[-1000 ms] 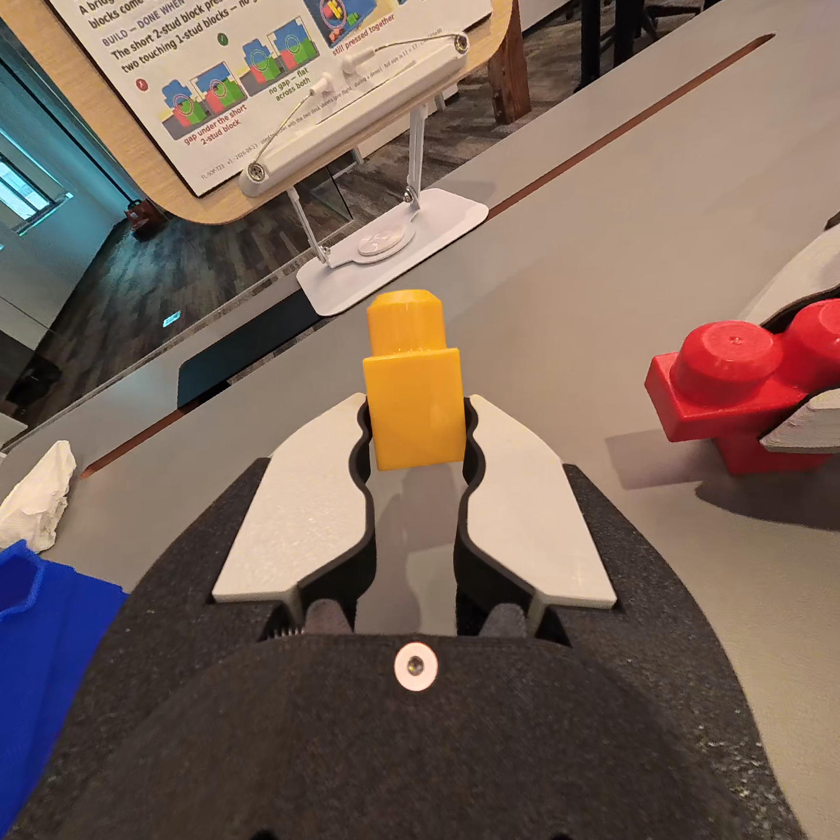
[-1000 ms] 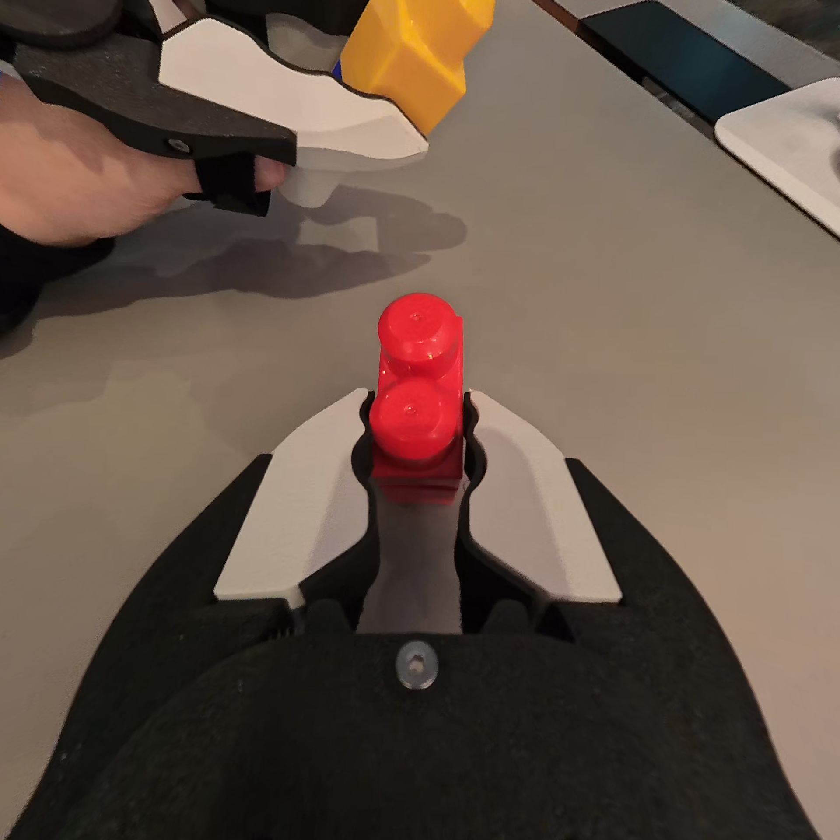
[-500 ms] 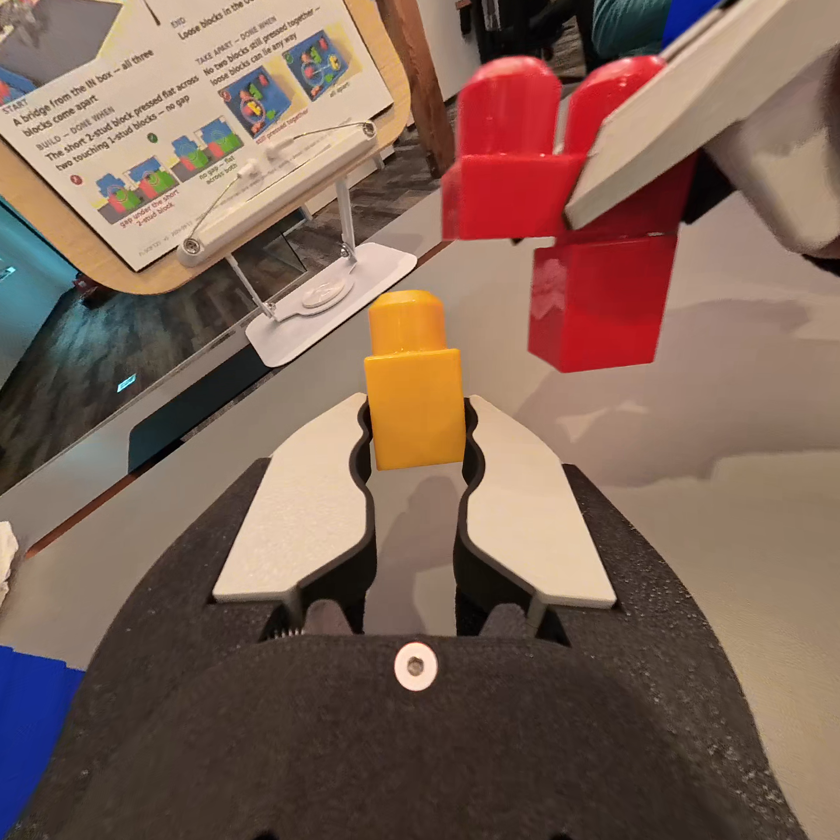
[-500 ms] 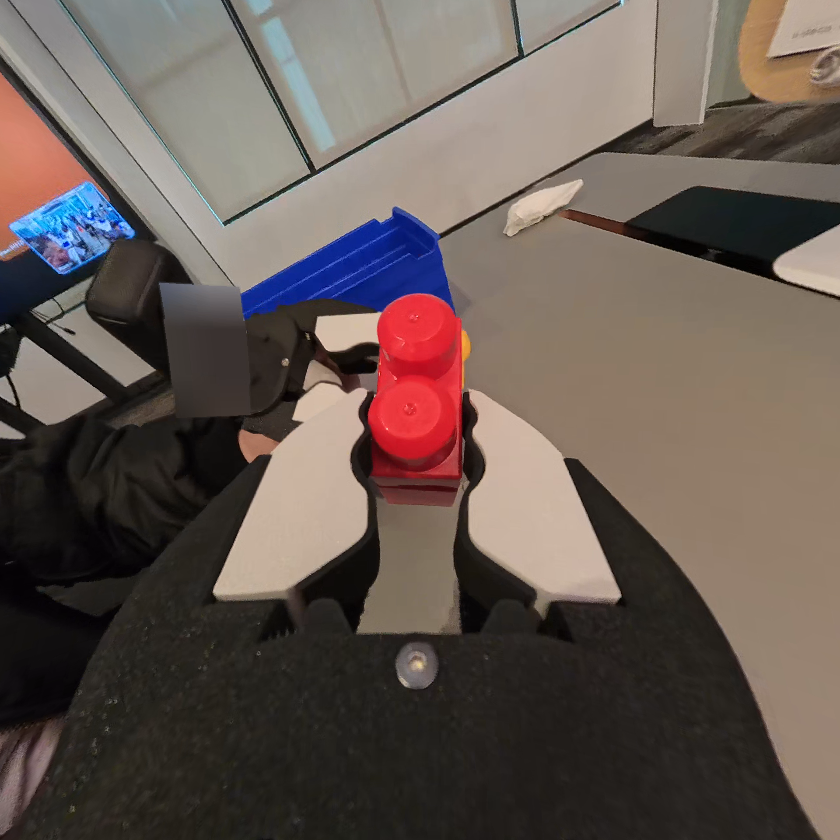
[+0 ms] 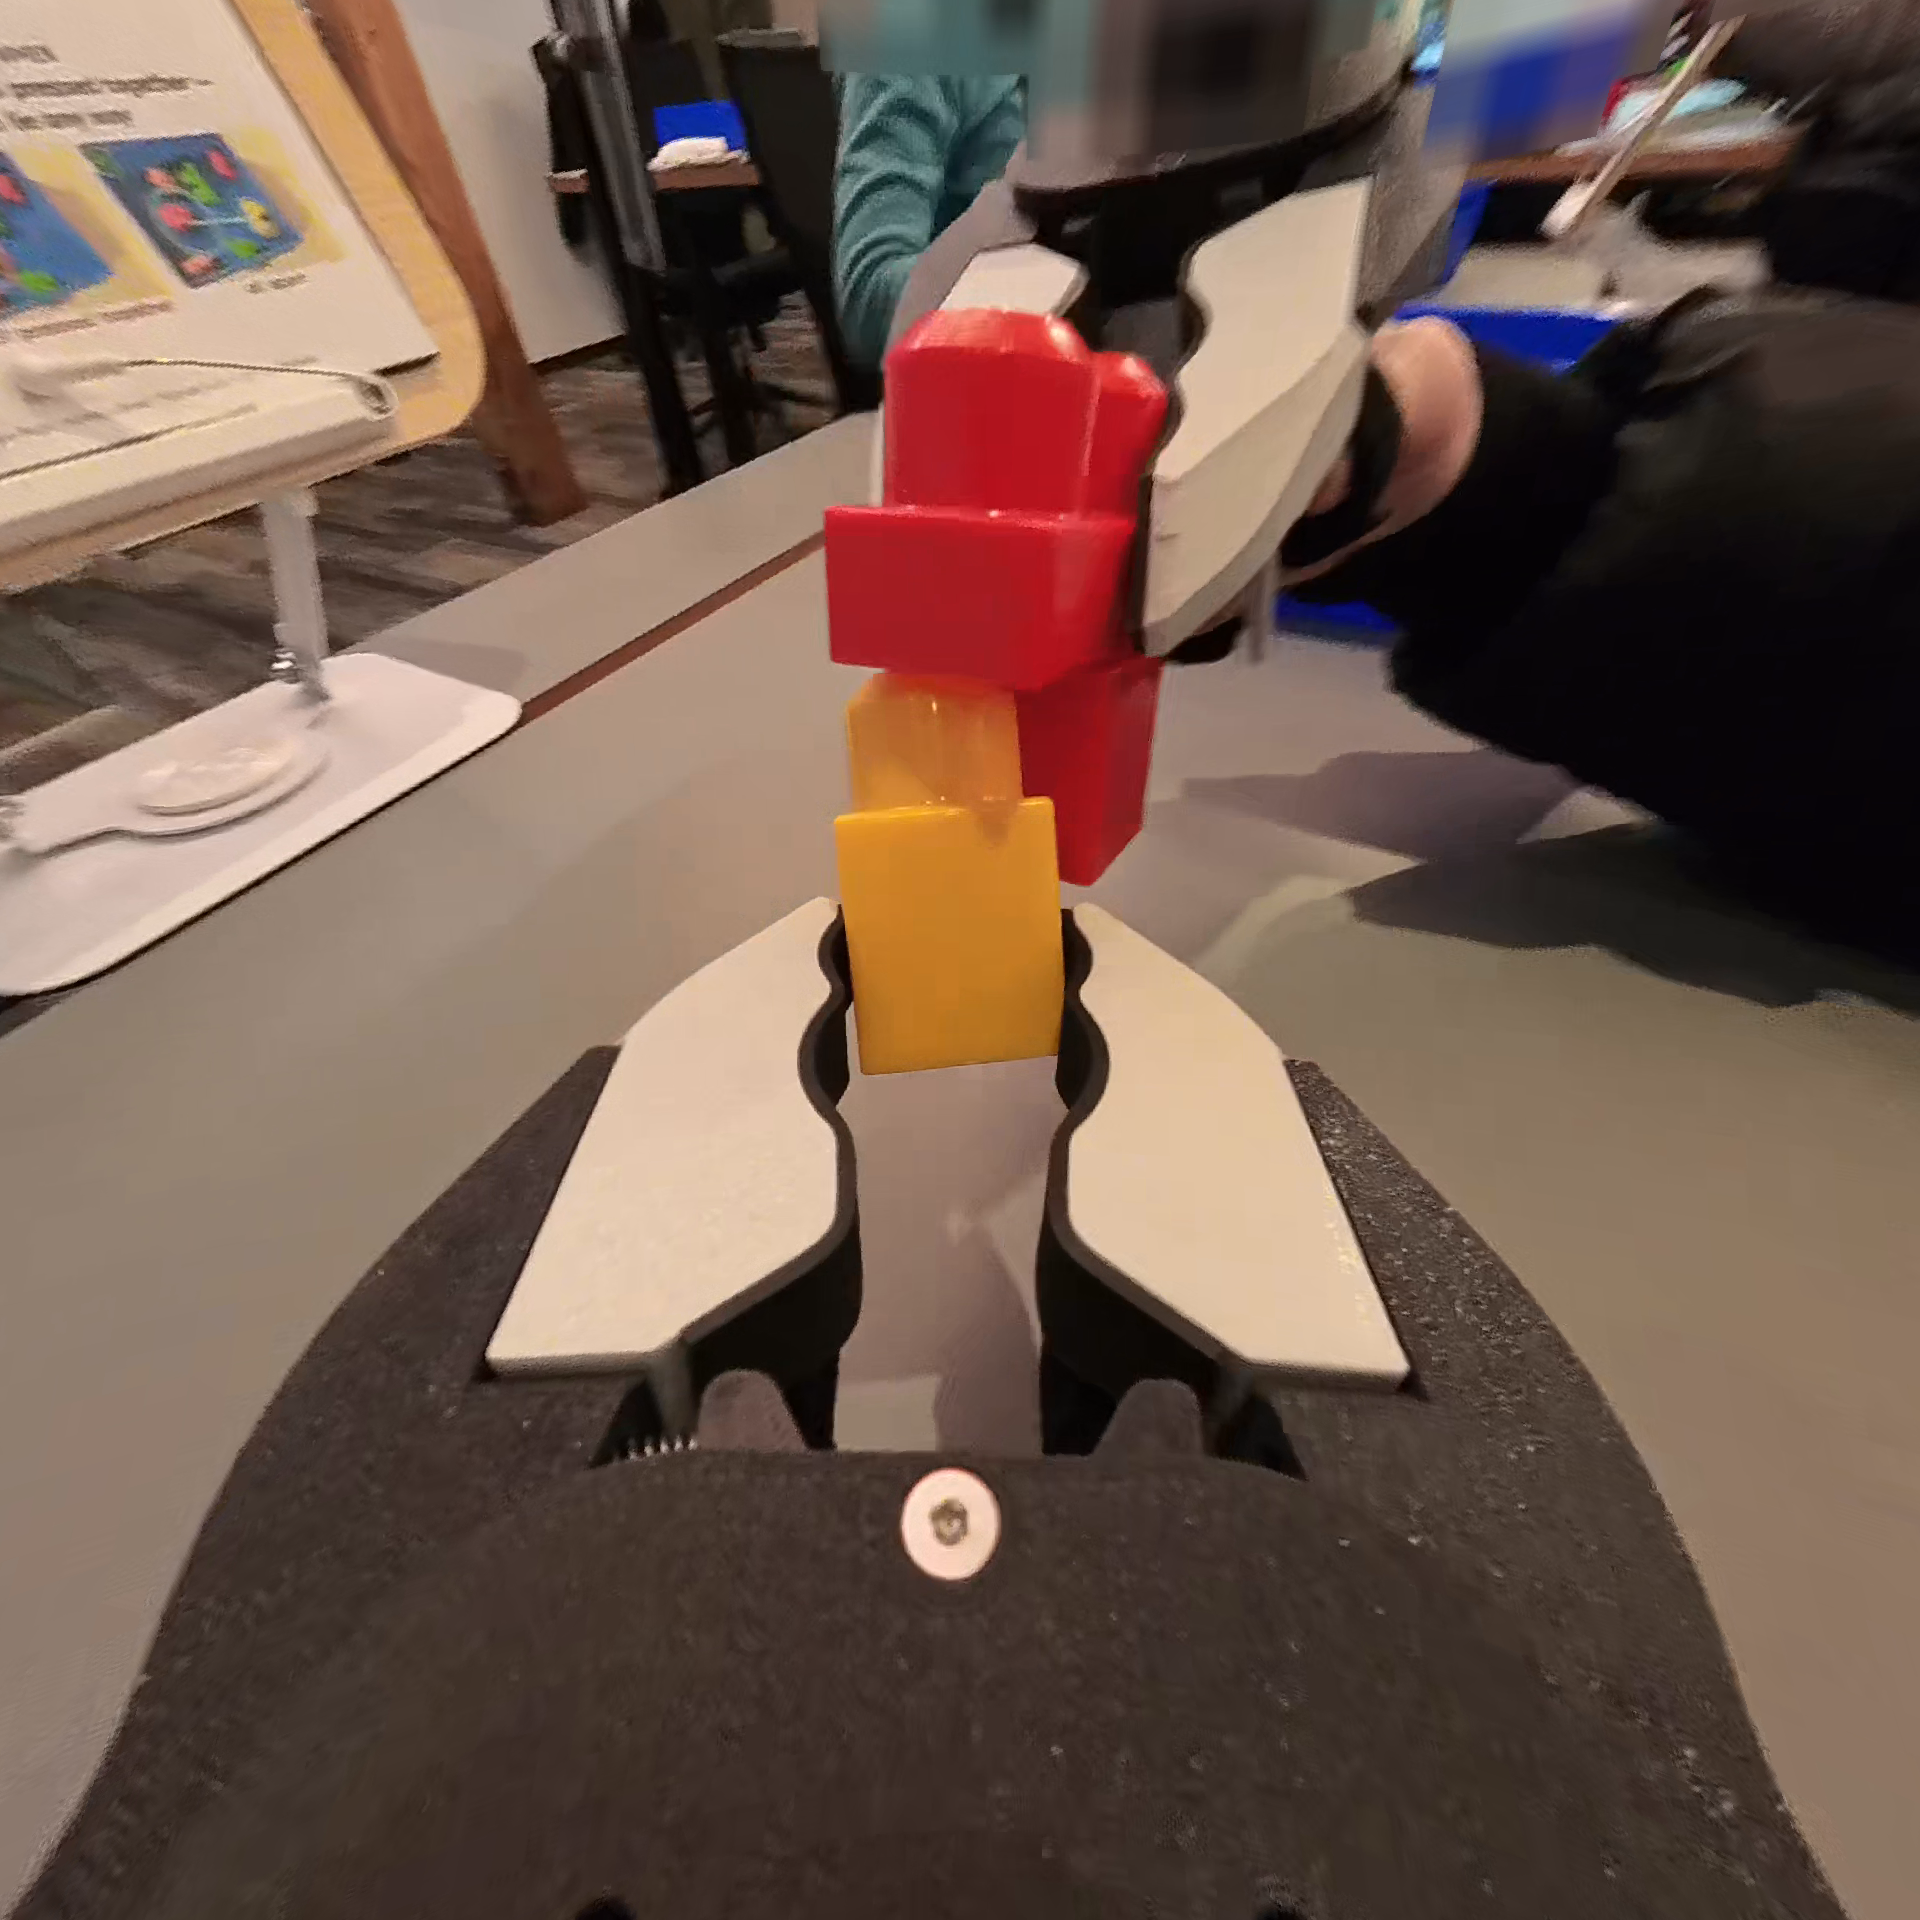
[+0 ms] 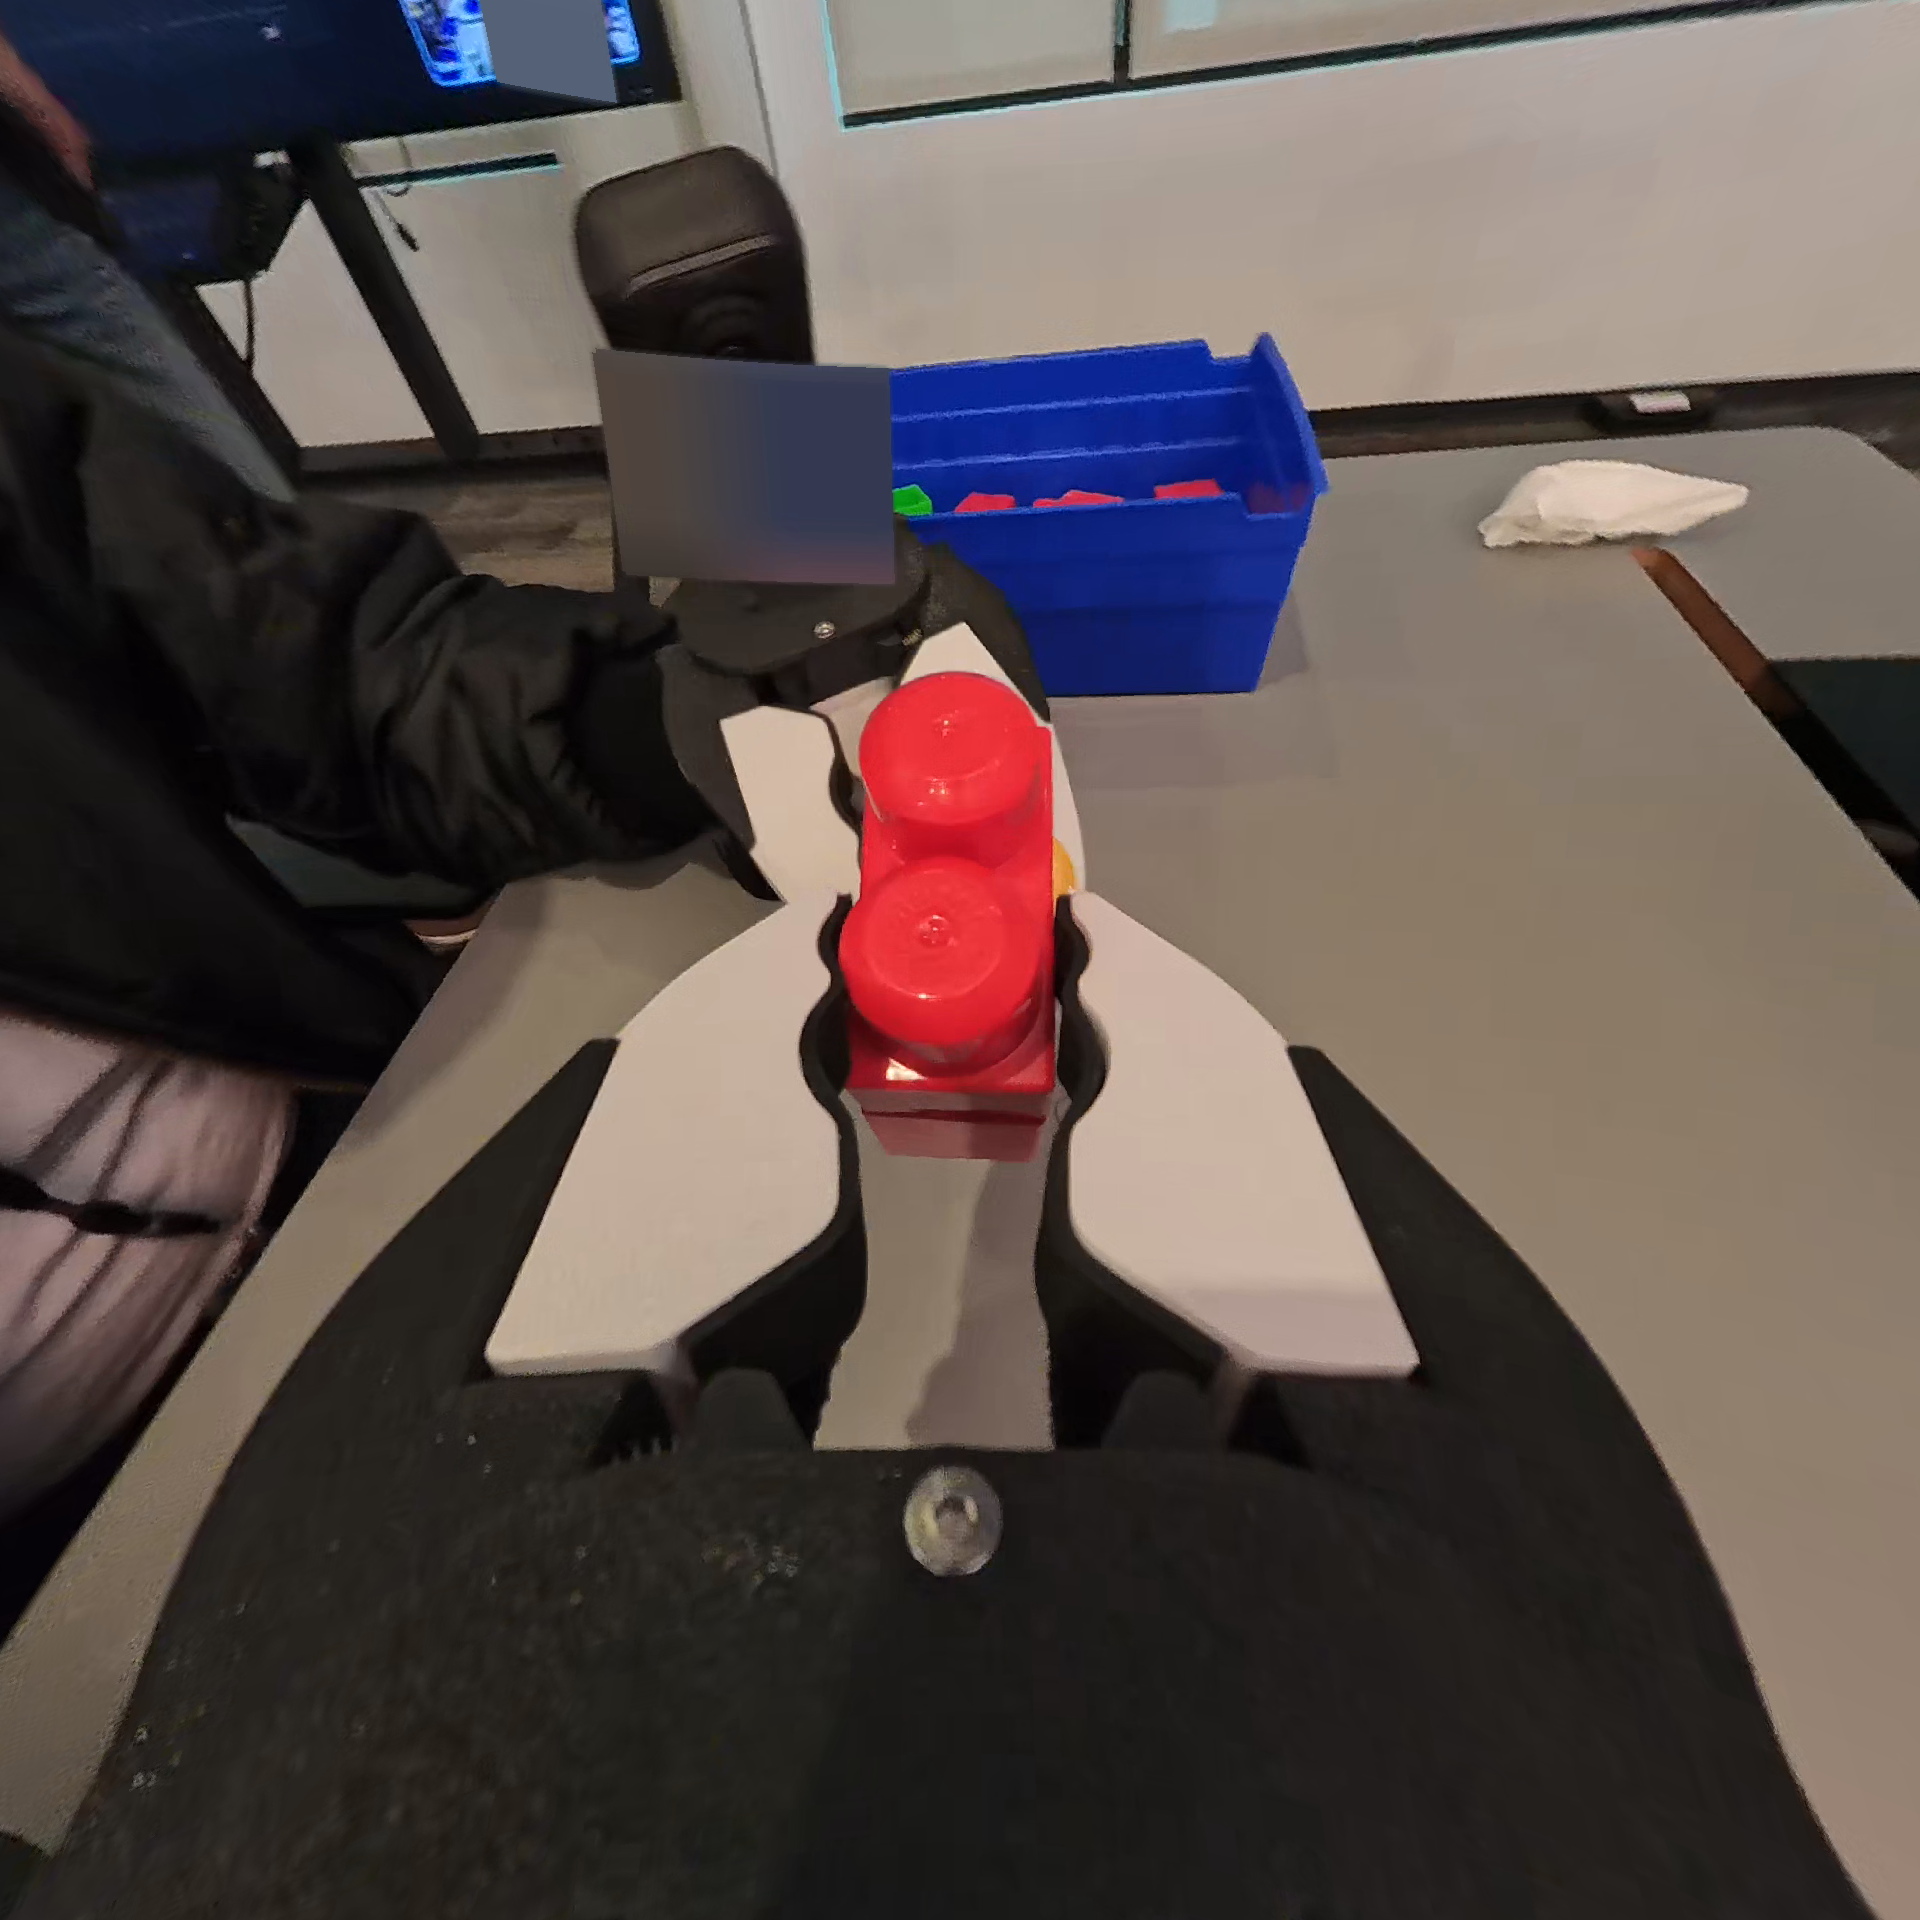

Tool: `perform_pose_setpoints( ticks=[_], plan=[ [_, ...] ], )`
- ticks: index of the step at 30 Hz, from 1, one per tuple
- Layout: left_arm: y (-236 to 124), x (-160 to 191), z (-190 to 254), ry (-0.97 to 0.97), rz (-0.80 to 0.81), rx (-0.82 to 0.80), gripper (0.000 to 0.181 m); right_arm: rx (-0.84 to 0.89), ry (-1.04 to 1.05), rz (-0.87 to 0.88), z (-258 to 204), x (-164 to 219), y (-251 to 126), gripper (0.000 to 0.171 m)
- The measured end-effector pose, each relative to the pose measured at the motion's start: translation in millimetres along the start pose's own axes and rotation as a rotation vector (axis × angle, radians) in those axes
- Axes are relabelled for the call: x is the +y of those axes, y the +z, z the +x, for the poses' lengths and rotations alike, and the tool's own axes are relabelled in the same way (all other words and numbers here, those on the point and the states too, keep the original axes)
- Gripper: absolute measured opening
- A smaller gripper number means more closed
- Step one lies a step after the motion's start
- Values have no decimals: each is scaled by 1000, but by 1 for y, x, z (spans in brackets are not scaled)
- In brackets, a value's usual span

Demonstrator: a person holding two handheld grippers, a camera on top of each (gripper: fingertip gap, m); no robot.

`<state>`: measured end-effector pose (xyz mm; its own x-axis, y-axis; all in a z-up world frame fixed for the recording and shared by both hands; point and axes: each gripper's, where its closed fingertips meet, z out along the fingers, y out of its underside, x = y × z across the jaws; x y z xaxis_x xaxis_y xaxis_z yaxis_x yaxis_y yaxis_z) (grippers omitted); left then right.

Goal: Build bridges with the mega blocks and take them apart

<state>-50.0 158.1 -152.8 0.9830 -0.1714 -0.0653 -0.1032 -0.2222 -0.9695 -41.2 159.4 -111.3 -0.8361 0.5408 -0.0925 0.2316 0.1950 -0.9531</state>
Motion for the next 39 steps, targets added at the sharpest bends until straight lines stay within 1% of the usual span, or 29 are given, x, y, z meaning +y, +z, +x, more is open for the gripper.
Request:
perform_pose_setpoints(
  ticks=[2,4,8,11,15,19,22,24,29,35,39],
  plan=[
    [-3,-7,10,-54,56,83,37,-27,-34,13,-2,-1,-1,36],
    [-6,-12,13,-112,97,130,37,-65,-51,39,-6,-3,-2,35],
    [-9,-23,21,-173,161,218,37,-132,-25,71,-11,-8,-2,35],
    [-9,-24,24,-161,158,242,37,-199,30,62,-16,-6,1,36],
    [-11,-28,28,-227,195,295,37,-232,56,86,-18,-7,0,36],
    [-14,-31,29,-286,220,338,37,-227,54,79,-19,-8,1,36],
    [-17,-35,27,-319,250,348,37,-239,82,113,-20,-14,1,40],
    [-17,-36,25,-331,253,344,36,-236,101,132,-18,-18,1,37],
    [-16,-33,24,-337,236,341,36,-209,128,139,-15,-22,2,36],
    [-16,-33,25,-324,230,338,36,-140,59,74,-14,-19,0,34],
    [-16,-31,27,-305,217,337,36,-128,53,41,-16,-18,1,34]
  ],
)
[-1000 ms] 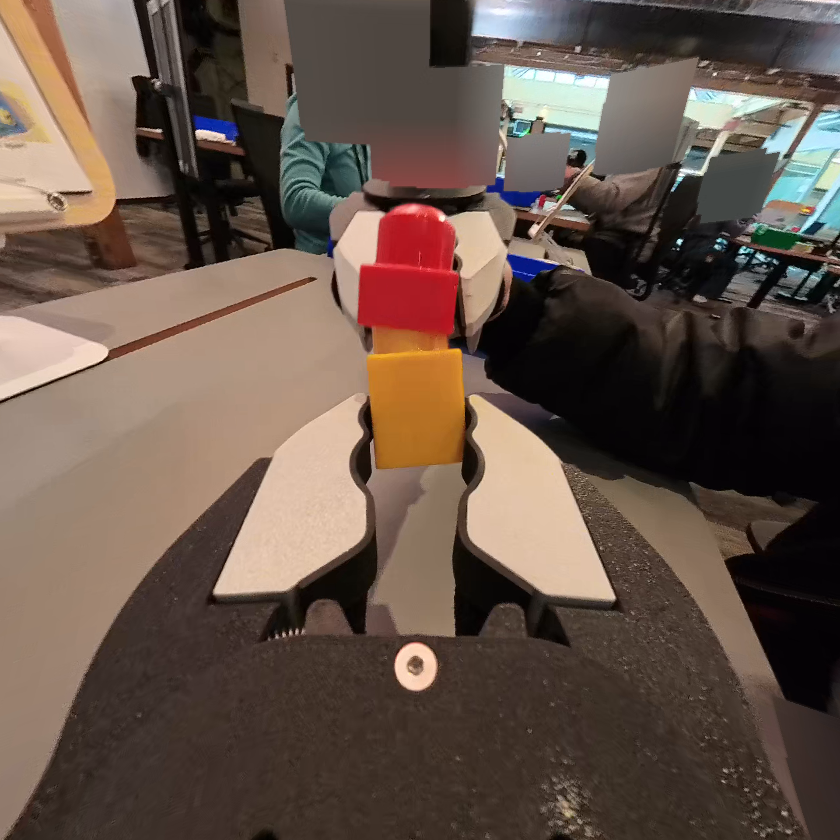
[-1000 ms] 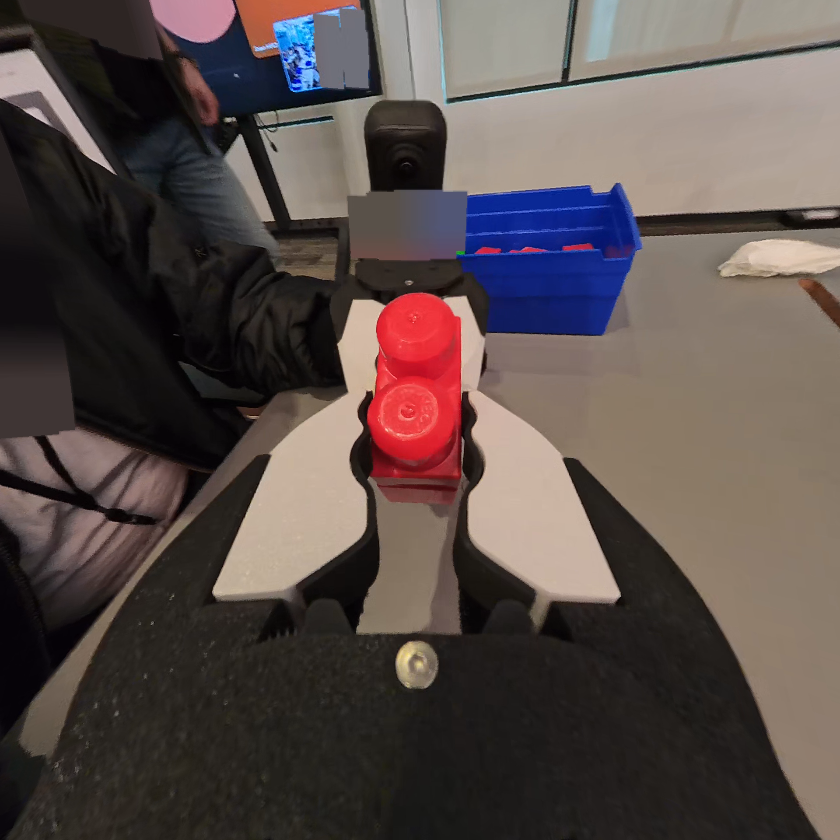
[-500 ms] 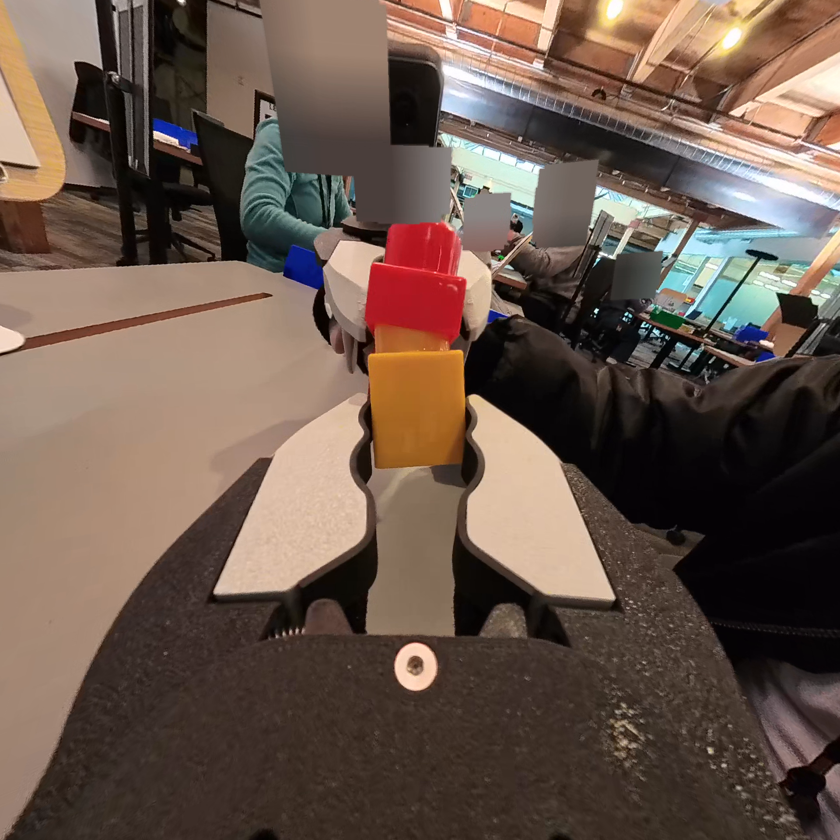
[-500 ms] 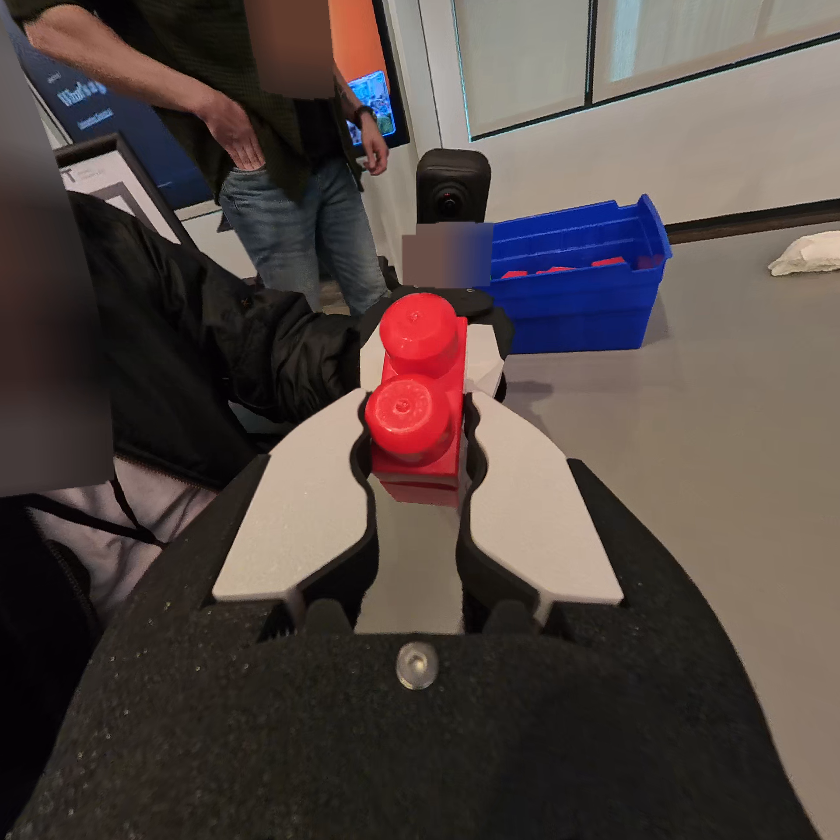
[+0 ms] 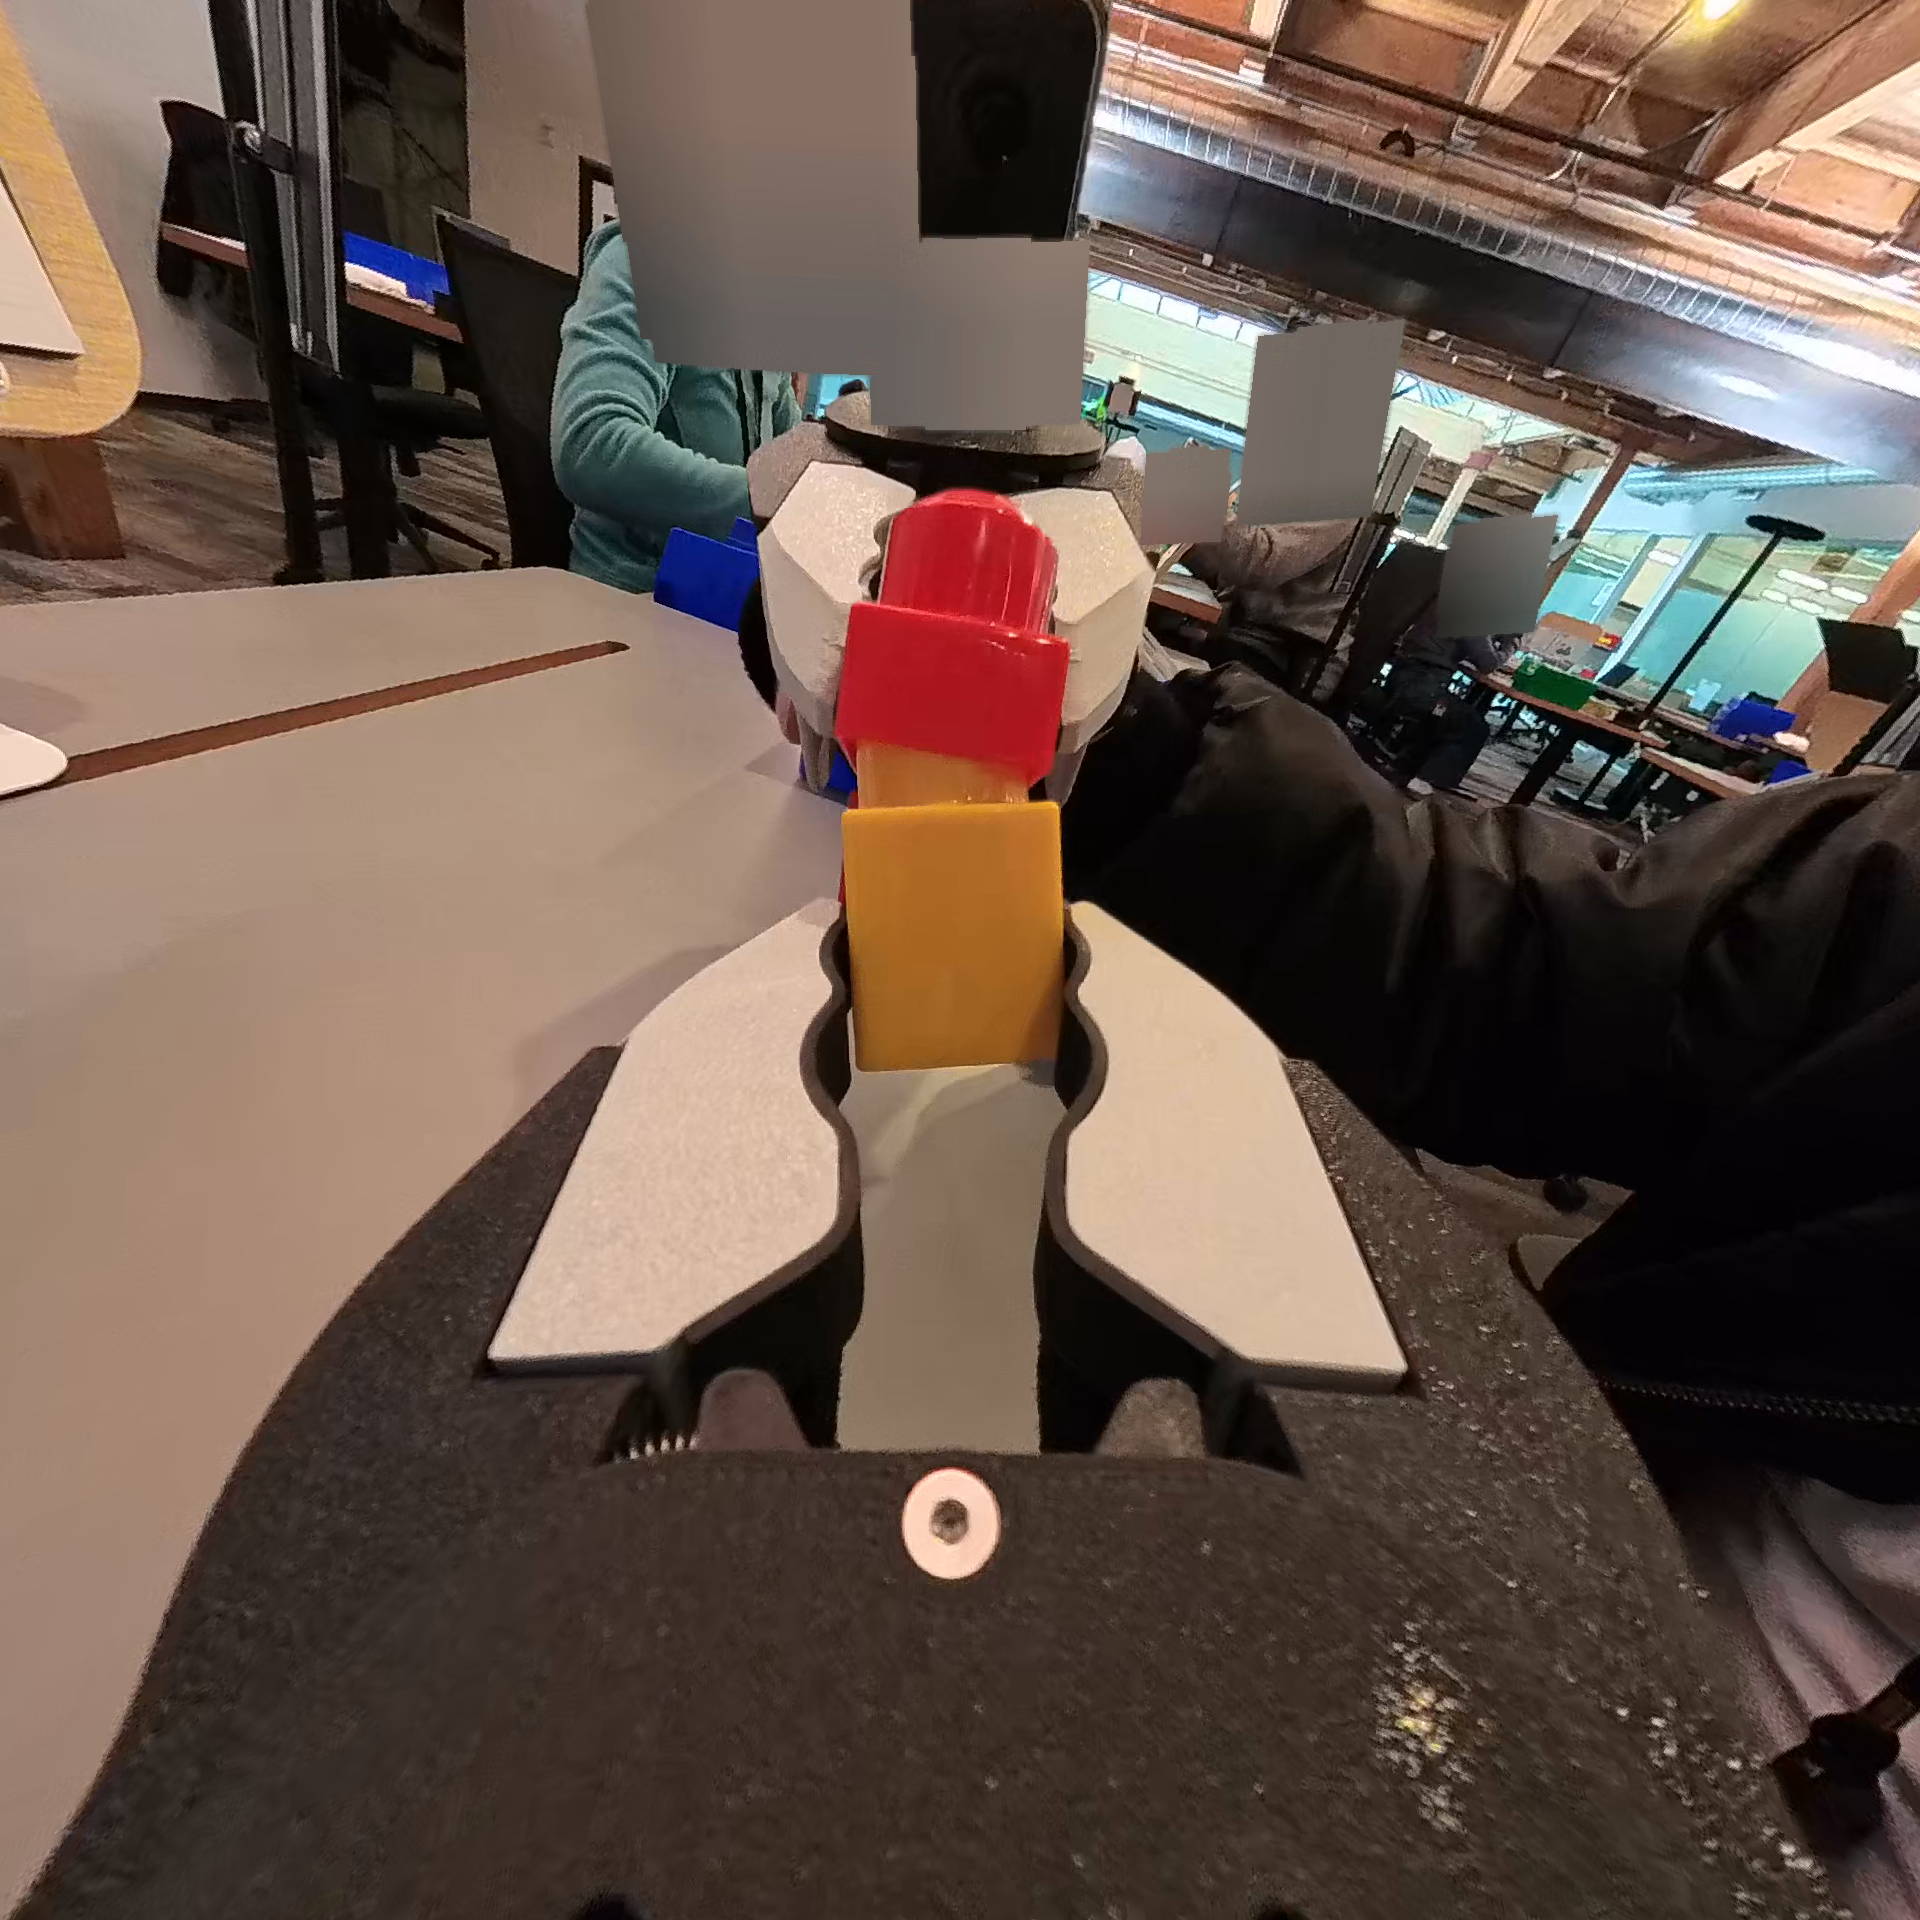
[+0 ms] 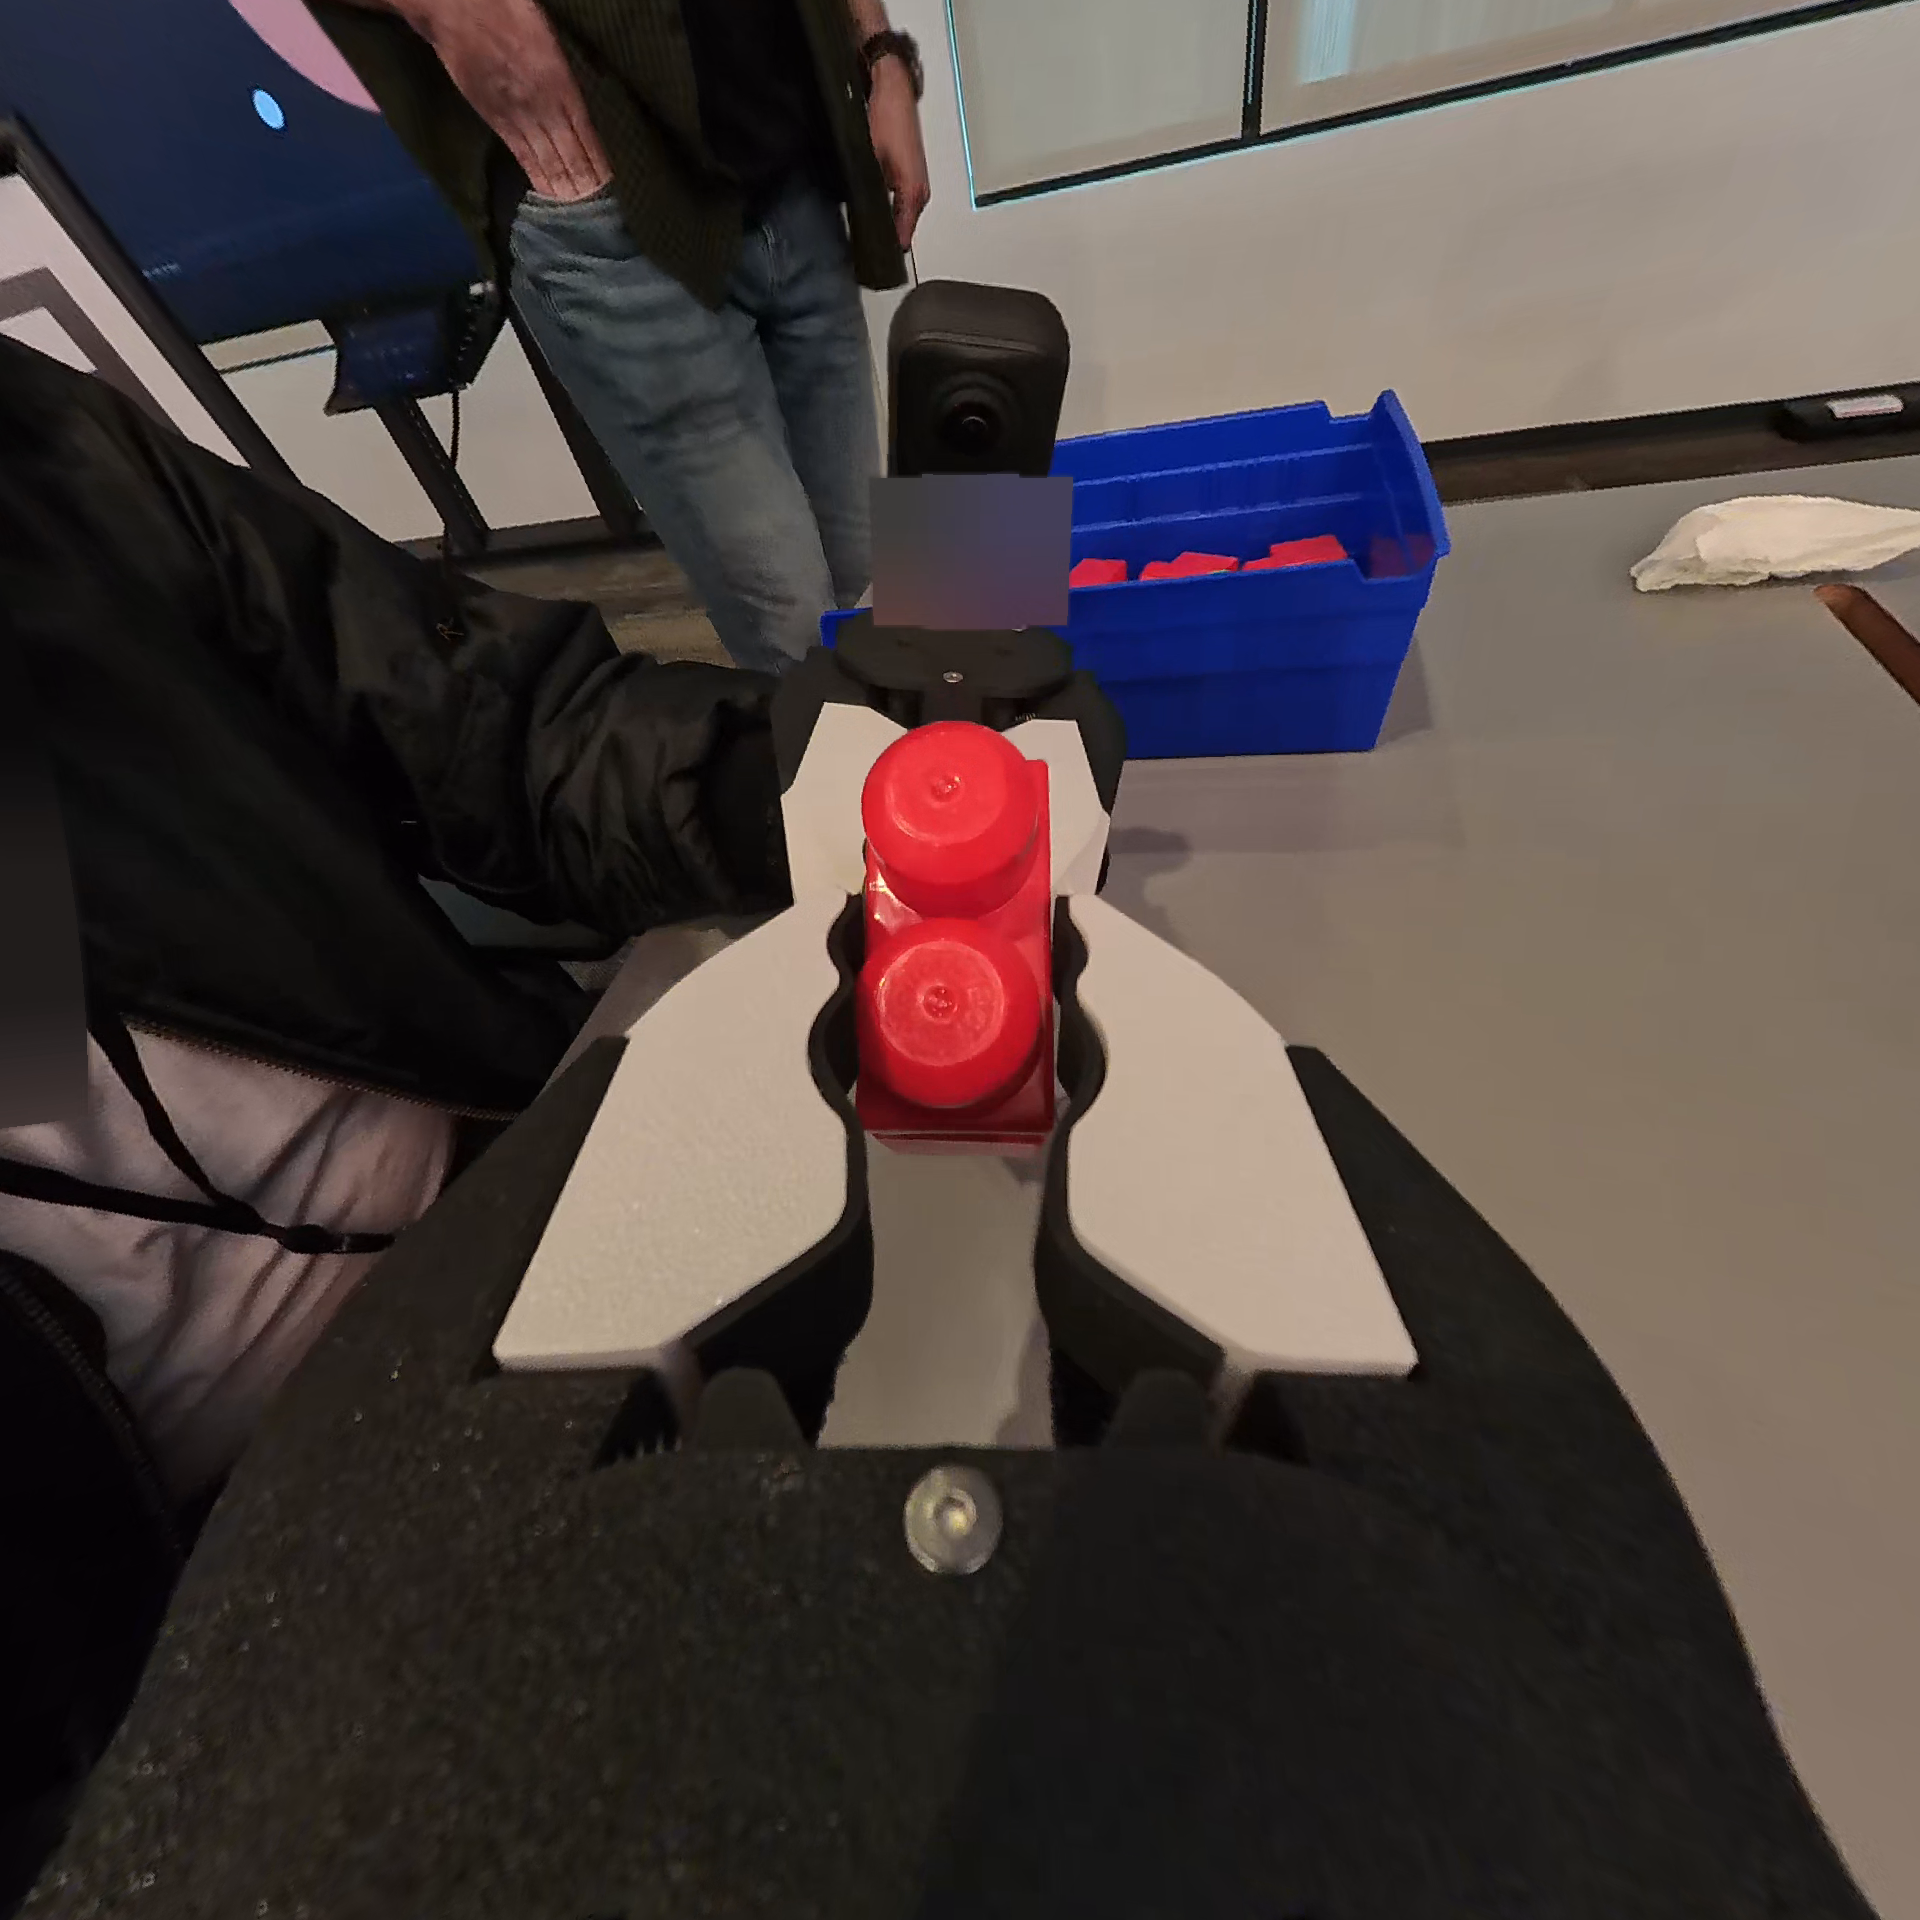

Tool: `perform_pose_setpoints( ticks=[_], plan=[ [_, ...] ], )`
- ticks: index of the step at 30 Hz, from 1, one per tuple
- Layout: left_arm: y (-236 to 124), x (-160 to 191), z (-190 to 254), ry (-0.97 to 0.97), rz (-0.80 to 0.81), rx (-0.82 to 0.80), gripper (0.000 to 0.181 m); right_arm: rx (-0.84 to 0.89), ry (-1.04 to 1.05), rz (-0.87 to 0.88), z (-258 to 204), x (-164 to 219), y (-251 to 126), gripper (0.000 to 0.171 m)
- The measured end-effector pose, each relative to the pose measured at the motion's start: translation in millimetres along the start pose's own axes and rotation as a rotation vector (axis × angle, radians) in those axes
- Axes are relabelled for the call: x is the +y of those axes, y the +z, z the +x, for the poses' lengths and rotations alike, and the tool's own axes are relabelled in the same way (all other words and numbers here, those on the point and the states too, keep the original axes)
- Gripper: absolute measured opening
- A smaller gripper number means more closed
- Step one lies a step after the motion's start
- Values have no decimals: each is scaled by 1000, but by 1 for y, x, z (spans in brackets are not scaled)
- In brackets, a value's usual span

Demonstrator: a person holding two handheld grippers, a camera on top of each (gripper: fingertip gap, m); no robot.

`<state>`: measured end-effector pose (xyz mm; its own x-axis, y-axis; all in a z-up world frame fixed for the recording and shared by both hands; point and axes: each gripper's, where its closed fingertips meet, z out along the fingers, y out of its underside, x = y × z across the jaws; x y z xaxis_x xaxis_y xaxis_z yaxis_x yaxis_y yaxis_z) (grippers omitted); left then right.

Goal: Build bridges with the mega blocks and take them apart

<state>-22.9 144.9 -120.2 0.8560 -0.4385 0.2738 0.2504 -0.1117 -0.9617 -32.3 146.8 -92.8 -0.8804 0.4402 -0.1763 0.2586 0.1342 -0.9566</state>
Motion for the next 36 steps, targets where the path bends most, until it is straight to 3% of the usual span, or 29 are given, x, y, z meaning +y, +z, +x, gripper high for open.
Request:
perform_pose_setpoints(
  ticks=[9,30,36],
  plan=[
    [3,10,2,91,-60,-25,36,-70,56,-57,-7,10,1,34],
    [5,30,0,41,-178,-13,35,-105,122,-184,-8,36,3,34],
    [5,21,0,6,-128,14,36,-69,81,-139,-5,26,2,33]
  ],
)
